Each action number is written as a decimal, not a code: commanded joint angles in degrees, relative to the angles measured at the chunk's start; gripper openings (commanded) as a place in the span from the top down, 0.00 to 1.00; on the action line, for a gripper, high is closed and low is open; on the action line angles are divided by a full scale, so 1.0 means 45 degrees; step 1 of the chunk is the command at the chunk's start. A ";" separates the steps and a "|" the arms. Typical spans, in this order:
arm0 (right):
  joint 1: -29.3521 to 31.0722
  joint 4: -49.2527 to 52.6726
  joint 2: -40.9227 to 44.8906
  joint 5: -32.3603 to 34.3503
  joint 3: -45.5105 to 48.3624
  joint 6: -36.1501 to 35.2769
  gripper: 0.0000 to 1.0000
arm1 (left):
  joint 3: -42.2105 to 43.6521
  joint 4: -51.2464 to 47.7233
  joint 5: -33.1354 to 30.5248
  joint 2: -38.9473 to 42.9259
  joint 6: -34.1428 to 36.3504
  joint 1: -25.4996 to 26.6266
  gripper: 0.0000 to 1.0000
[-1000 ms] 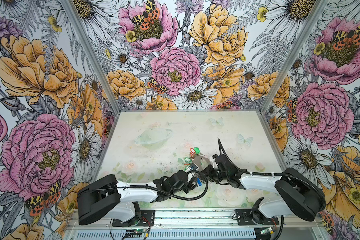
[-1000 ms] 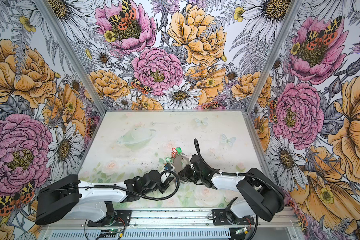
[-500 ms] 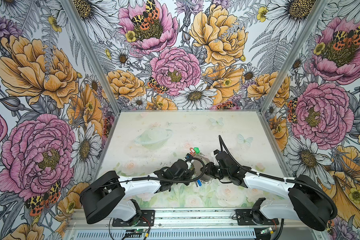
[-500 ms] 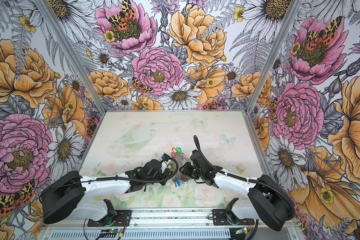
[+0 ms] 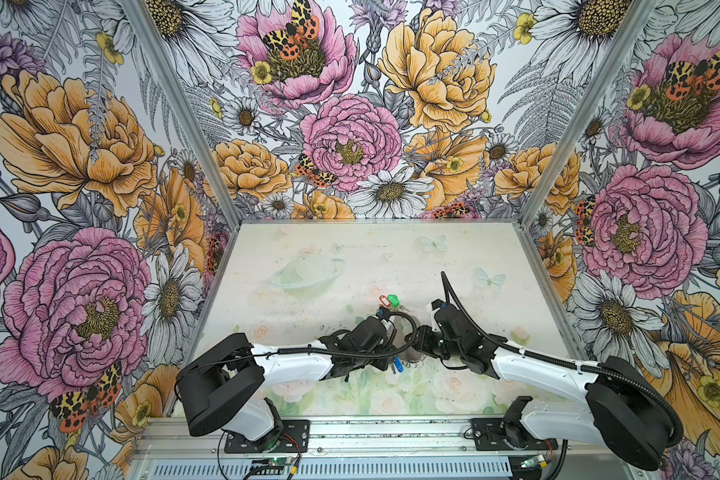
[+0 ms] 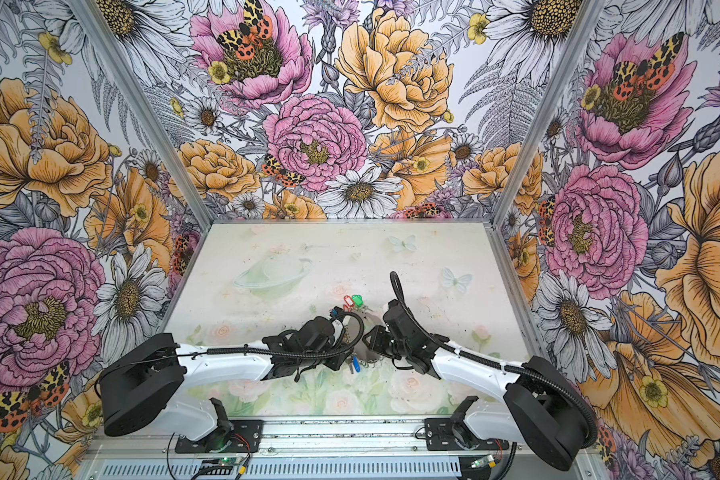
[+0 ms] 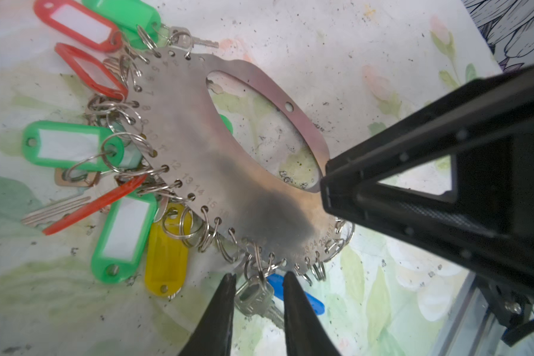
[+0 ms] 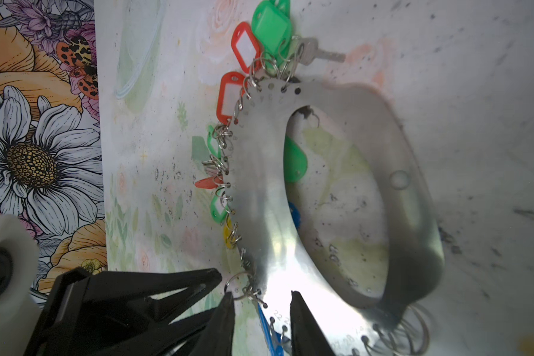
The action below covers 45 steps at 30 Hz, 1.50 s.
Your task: Put the keys on the keyring
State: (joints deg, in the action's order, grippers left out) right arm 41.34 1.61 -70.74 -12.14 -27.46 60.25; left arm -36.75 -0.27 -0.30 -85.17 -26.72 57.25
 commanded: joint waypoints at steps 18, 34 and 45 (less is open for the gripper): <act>0.0372 0.0054 0.0495 0.0380 0.0082 -0.1728 0.63 | -0.1447 -0.1023 0.0436 0.0078 -0.2122 -0.0396 1.00; 0.1098 -0.2718 0.2310 0.1241 0.1381 -0.3436 0.52 | -0.2017 -0.1697 0.1037 0.1579 -0.3877 -0.1366 1.00; 0.1925 -0.1331 0.2156 0.3232 0.0503 -0.5122 0.23 | -0.1911 -0.1332 0.1421 0.1622 -0.4199 -0.1449 1.00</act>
State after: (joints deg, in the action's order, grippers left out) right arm 49.25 -5.91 -60.82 -2.50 -22.20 40.71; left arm -43.92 -8.78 4.16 -79.07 -44.49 51.09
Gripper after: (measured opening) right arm 0.755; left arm 0.050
